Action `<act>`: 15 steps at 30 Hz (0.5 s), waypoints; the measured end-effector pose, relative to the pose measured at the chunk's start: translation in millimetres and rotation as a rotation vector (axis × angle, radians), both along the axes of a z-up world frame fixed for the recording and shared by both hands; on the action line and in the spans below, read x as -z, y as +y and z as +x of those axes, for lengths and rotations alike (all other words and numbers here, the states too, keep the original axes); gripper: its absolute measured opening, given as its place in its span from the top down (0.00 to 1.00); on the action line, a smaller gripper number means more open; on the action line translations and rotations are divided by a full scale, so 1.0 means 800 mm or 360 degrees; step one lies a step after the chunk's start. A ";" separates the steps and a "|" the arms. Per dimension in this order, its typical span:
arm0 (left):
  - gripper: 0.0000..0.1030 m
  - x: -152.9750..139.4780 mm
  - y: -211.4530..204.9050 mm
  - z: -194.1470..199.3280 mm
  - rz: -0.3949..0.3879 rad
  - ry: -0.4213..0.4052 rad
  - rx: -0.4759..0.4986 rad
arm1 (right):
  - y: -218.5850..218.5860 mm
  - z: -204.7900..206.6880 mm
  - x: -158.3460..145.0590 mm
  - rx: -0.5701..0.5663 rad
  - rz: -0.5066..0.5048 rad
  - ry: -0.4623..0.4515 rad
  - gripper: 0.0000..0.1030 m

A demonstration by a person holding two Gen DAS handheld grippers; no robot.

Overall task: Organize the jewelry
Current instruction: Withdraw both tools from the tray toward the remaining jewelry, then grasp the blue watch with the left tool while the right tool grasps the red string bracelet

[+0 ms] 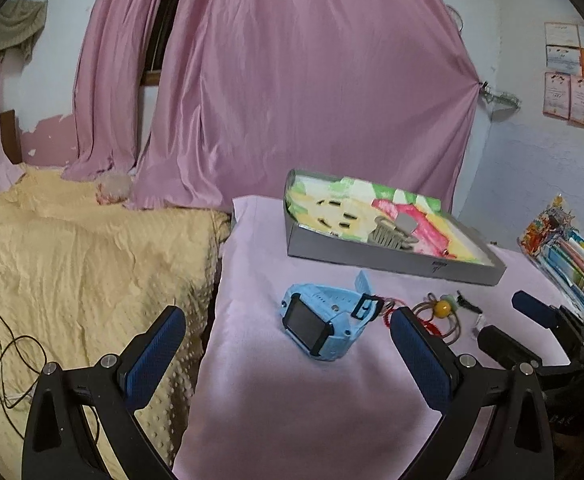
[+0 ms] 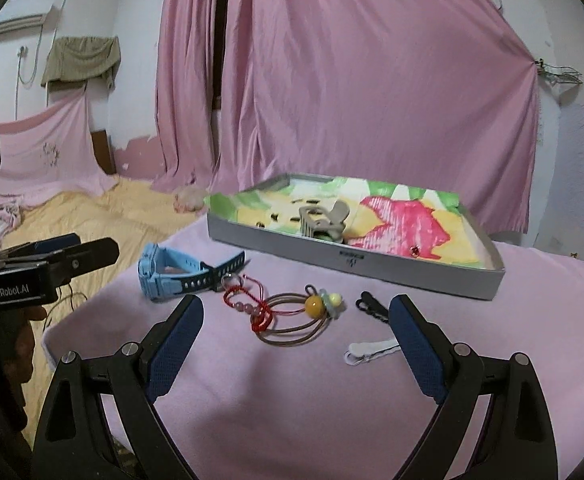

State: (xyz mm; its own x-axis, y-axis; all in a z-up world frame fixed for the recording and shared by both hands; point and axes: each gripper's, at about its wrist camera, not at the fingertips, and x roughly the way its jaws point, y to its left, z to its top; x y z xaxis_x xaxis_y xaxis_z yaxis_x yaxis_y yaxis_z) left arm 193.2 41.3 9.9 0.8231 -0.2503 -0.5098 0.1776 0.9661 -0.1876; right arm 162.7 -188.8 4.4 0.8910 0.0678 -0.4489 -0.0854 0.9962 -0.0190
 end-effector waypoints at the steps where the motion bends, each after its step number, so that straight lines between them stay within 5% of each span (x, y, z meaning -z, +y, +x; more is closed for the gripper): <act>1: 0.00 0.002 -0.001 0.005 0.0006 0.0024 0.0003 | 0.001 0.003 0.000 -0.0009 -0.0008 0.0012 0.17; 4: 0.00 0.005 -0.002 0.013 -0.0004 0.0065 0.0028 | 0.008 0.013 -0.001 -0.0047 -0.0035 0.0064 0.45; 7: 0.01 0.005 -0.003 0.022 -0.0027 0.0095 0.0046 | 0.012 0.026 0.000 -0.0084 -0.0051 0.0131 0.54; 10: 0.15 0.006 -0.004 0.031 -0.0068 0.0153 0.0064 | 0.014 0.040 0.002 -0.0130 -0.0034 0.0202 0.68; 15: 0.29 0.009 -0.006 0.043 -0.0147 0.0236 0.0085 | 0.017 0.061 0.008 -0.0176 0.0009 0.0302 0.71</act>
State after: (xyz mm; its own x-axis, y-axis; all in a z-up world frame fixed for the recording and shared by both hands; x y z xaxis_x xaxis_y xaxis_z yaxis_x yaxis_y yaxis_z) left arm 227.3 36.3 2.4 0.7249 -0.3427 -0.5976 0.1917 0.9335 -0.3029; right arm 211.2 -175.3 -1.6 0.7775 0.1637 -0.6072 -0.1959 0.9805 0.0135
